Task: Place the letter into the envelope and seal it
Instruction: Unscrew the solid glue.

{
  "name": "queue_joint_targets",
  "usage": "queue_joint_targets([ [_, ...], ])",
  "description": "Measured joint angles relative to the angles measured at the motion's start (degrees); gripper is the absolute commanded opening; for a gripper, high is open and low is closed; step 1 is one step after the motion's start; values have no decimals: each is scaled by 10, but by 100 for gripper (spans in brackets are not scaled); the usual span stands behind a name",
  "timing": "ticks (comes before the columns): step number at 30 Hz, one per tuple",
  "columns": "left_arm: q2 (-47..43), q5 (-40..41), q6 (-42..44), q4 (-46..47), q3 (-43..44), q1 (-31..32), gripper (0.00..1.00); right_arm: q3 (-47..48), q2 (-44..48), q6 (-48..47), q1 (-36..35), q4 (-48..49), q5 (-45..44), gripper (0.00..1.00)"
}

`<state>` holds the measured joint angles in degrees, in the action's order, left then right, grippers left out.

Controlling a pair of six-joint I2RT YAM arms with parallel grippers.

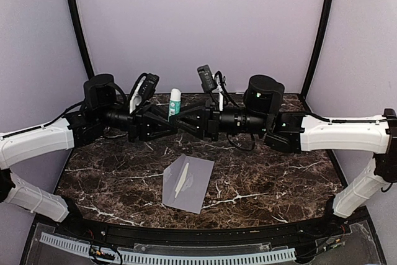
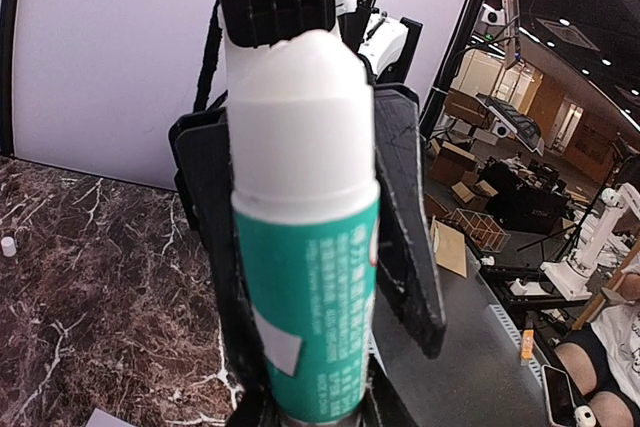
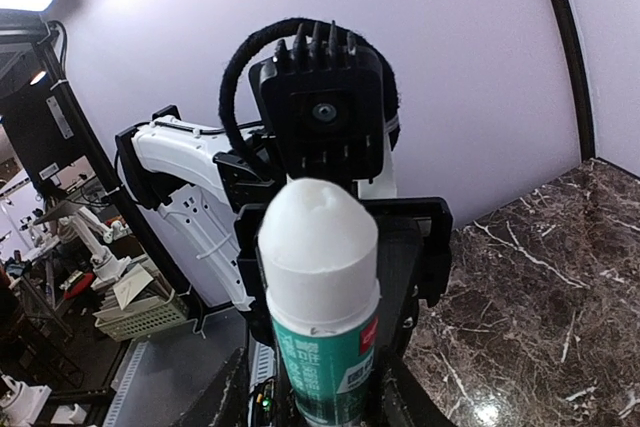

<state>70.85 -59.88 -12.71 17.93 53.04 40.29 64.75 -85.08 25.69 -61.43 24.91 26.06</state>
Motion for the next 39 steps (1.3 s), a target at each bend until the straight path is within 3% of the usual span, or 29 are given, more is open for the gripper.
queue_joint_targets([
  [5, 4, -7, 0, 0, 0, 1, 0, 1, -2, 4, 0, 9, 3, 32],
  [12, 4, -10, -3, -3, 0, 2, 0, 3, -10, 7, 0, 21, -2, 9],
  [21, -9, 76, 14, -37, 0, 5, 0, 3, -11, -3, -2, 12, -47, 7],
  [31, -46, 244, 47, -92, 0, 9, 0, 82, -44, -34, -38, -85, -229, 4],
  [32, -46, 249, 48, -92, 0, 9, 4, 86, -46, -36, -40, -91, -239, 3],
  [34, -45, 254, 50, -95, 0, 9, 33, 89, -48, -36, -45, -99, -259, 3],
  [36, -44, 251, 51, -97, 0, 9, 54, 90, -48, -35, -49, -104, -274, 3],
  [39, -44, 243, 56, -96, 0, 7, 70, 89, -47, -32, -56, -115, -278, 3],
])
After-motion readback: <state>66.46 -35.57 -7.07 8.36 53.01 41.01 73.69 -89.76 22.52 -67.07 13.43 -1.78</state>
